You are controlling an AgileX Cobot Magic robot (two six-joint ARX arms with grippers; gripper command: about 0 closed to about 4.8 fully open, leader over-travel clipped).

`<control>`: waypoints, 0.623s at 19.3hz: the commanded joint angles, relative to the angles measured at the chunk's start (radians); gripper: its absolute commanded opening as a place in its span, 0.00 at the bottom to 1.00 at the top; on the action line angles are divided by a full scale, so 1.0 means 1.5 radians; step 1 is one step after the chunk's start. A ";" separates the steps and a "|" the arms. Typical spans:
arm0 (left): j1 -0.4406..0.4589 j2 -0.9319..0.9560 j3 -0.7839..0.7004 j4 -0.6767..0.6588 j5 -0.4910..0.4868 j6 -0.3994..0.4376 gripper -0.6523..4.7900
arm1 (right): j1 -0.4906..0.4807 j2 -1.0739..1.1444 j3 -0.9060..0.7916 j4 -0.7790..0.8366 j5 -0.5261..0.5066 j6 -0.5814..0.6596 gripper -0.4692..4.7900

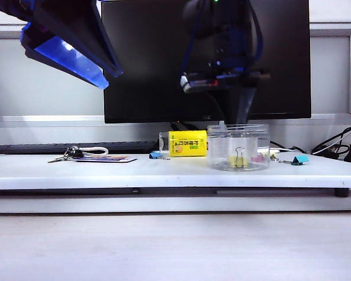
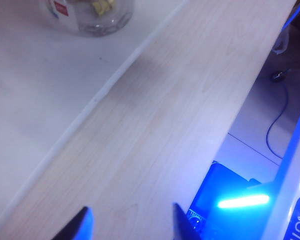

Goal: Take the clips out of the round transparent plastic box and place them on the table.

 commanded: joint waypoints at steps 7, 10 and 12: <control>-0.001 -0.002 0.002 0.026 0.006 0.005 0.51 | -0.020 0.002 0.001 0.003 -0.076 -0.004 0.30; -0.001 -0.002 0.002 0.025 0.006 0.005 0.51 | -0.028 0.014 0.001 -0.004 -0.076 -0.001 0.30; -0.001 -0.002 0.002 0.023 0.006 0.005 0.51 | -0.029 0.018 -0.003 0.001 -0.076 -0.001 0.30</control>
